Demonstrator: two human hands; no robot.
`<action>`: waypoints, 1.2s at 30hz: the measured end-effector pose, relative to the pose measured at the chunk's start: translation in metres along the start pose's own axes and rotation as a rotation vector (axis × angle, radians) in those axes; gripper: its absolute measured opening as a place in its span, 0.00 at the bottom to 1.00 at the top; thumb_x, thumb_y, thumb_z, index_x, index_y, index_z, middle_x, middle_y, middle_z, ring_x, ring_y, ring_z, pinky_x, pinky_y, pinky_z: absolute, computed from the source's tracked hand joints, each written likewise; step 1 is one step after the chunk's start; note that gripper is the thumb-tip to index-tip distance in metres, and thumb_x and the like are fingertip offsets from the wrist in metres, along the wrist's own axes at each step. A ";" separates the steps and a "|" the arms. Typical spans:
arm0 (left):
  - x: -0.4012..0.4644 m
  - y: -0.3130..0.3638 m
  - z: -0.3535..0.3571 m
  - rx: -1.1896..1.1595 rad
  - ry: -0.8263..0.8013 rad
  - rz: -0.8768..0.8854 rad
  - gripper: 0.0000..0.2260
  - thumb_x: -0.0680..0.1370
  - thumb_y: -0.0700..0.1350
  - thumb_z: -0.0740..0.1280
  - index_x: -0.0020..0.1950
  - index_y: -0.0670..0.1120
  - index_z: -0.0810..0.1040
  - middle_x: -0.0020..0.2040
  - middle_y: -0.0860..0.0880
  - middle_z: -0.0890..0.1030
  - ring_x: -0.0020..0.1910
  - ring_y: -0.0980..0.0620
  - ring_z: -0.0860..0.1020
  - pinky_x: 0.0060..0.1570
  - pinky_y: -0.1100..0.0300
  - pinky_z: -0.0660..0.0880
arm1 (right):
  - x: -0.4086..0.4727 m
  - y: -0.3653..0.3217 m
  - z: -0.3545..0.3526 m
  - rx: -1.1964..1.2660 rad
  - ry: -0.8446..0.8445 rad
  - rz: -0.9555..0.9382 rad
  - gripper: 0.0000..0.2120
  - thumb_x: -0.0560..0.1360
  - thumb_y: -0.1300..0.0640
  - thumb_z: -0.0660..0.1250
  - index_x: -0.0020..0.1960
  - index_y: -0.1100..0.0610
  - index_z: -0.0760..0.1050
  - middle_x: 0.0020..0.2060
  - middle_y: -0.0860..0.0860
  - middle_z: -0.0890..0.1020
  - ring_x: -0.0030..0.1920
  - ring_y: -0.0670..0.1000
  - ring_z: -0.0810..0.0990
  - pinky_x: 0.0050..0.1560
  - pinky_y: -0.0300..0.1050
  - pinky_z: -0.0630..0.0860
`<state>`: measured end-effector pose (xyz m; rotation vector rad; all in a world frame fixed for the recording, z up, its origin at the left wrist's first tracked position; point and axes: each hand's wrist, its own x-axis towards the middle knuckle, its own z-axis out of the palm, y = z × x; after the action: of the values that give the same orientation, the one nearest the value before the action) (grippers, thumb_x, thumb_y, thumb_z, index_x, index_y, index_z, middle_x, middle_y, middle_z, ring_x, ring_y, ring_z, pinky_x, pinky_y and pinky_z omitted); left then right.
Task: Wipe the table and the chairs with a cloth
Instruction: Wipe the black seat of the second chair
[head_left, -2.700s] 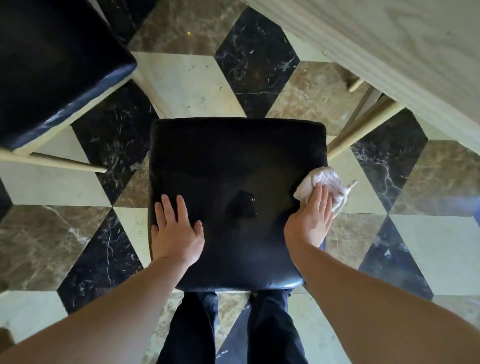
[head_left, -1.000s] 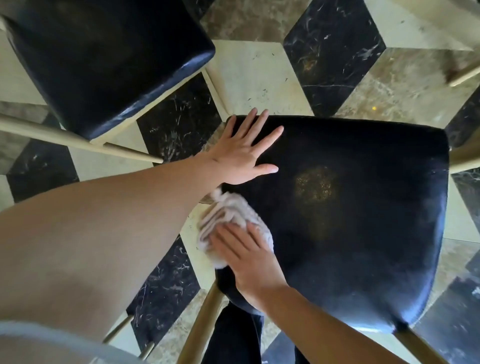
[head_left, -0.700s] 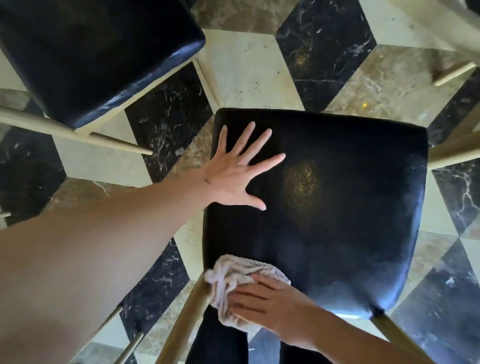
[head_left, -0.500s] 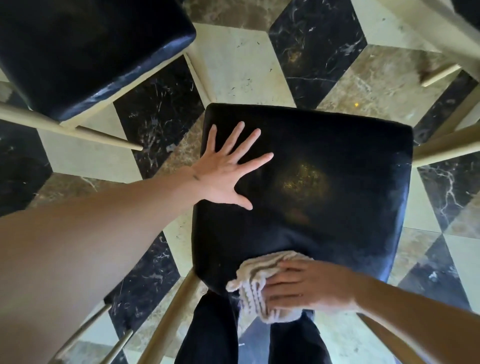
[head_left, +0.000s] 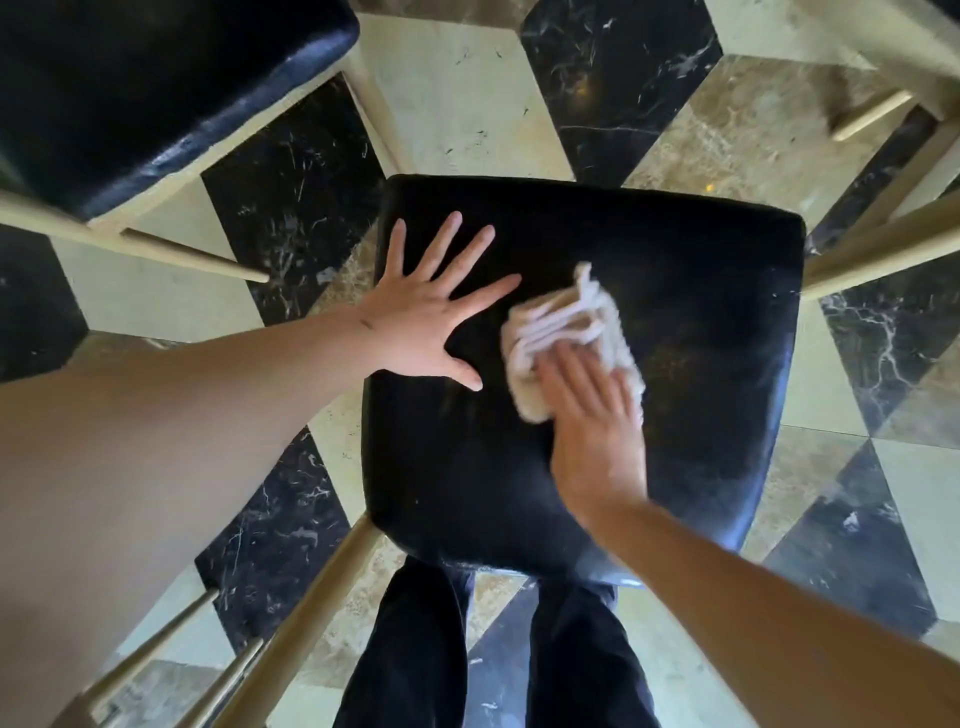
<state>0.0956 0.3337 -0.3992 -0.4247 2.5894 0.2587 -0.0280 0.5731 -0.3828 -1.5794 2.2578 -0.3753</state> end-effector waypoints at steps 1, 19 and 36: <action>-0.001 0.001 -0.001 0.005 -0.011 -0.003 0.53 0.63 0.84 0.52 0.75 0.64 0.24 0.78 0.46 0.24 0.76 0.38 0.24 0.69 0.23 0.37 | -0.018 -0.007 0.005 0.010 -0.040 -0.065 0.32 0.69 0.69 0.66 0.73 0.55 0.72 0.72 0.53 0.74 0.75 0.56 0.66 0.76 0.53 0.54; 0.015 0.117 -0.013 -0.100 0.047 0.154 0.49 0.69 0.77 0.60 0.82 0.60 0.41 0.82 0.44 0.32 0.79 0.35 0.32 0.71 0.23 0.43 | -0.008 0.155 -0.086 -0.212 -0.582 -0.989 0.29 0.67 0.68 0.76 0.64 0.49 0.77 0.65 0.46 0.79 0.66 0.47 0.73 0.78 0.40 0.54; -0.006 0.154 0.018 -0.223 0.078 -0.158 0.45 0.72 0.78 0.51 0.82 0.60 0.38 0.81 0.47 0.30 0.79 0.38 0.30 0.71 0.24 0.40 | -0.086 0.142 -0.058 -0.121 -0.729 -1.151 0.32 0.71 0.56 0.76 0.72 0.45 0.70 0.68 0.45 0.74 0.67 0.56 0.68 0.70 0.55 0.63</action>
<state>0.0558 0.4832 -0.3962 -0.7284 2.5946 0.4856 -0.1465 0.7034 -0.3772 -2.4145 0.7121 0.0909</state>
